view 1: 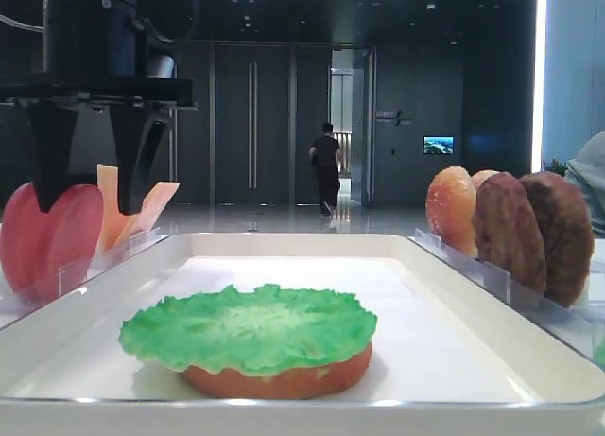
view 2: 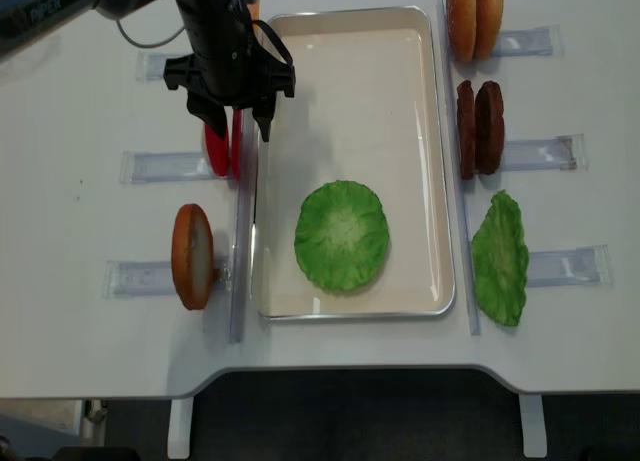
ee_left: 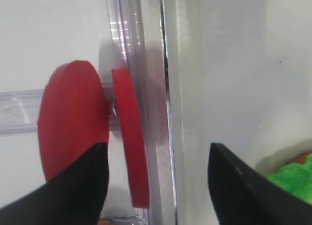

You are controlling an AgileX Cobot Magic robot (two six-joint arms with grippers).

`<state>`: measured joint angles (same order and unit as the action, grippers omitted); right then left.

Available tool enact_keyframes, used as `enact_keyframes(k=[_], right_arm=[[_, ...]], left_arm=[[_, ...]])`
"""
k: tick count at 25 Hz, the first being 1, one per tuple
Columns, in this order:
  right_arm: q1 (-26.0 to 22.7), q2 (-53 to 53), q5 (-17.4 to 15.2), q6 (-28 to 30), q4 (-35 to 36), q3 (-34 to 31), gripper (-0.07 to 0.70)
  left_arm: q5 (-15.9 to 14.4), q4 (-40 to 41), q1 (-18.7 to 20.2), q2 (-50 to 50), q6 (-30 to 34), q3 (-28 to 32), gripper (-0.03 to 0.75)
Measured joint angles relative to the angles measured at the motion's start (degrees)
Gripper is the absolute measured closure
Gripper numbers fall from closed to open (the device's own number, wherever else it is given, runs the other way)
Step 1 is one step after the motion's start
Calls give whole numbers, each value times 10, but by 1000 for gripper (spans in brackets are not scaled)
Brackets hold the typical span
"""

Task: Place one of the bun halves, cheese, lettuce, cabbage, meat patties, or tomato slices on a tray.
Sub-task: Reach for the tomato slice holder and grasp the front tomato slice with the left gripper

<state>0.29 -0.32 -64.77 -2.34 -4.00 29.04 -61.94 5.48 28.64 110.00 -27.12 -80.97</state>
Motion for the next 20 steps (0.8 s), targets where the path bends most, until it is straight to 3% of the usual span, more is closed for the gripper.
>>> enact_keyframes(k=[20], right_arm=[[0,0,0,0,0,0,95]], left_arm=[[-34,24,0,0,-2,0,651]])
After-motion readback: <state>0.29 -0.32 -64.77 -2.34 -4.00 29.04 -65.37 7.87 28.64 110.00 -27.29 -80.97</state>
